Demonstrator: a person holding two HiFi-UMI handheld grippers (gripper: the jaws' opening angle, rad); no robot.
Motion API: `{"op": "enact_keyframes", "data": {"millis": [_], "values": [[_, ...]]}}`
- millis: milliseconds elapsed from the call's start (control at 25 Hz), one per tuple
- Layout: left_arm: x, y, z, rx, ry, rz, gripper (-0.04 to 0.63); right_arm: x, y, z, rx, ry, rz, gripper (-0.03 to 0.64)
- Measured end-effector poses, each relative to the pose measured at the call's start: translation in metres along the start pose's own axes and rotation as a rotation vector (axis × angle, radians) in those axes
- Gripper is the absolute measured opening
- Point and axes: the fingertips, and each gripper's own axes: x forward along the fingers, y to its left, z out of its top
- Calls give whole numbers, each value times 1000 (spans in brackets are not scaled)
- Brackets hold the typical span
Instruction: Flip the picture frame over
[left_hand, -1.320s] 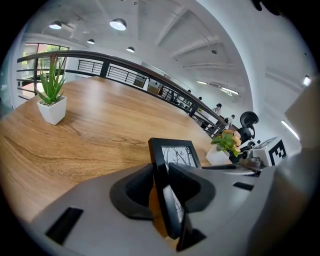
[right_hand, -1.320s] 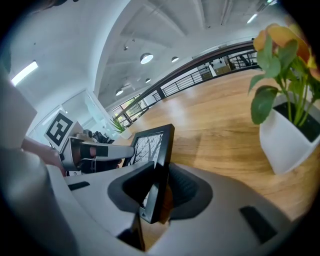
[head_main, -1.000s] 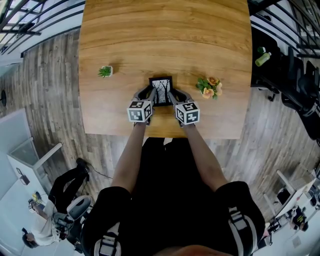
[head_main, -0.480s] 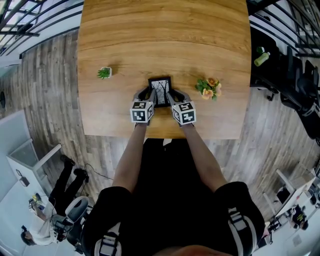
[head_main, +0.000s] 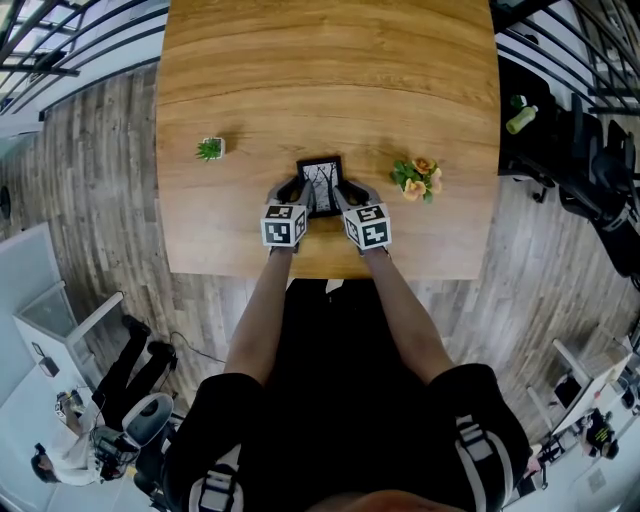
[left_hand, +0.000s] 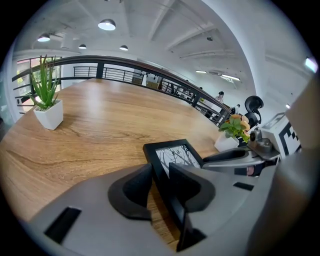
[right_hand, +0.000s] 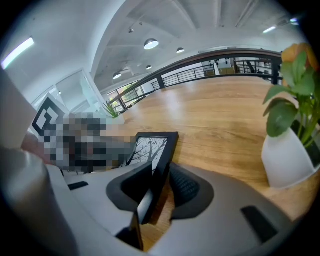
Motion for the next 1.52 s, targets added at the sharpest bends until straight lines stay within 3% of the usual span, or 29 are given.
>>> {"op": "enact_keyframes", "data": {"millis": [120,280,600,1040,1240,1520], "values": [[-1,-1,1,31,1,-6,118,-2,-3,3,27,-12,-4,137],[-7,1,9,18,-26,-10,120,-5,-6,7,30,-28,-2,134],[-30,-3,20,35,-88,-9,116,-22,0,18,34,-92,15,5],[-63,-9,22,84,-120,-35,43,-45,5,21,1,-139,-5,4],[-85,-13,25,104,-145,-44,34,-65,1,25,31,-191,-34,3],[-113,-19,31,98,-191,-66,28,-94,5,28,-20,-241,-73,3]]}}
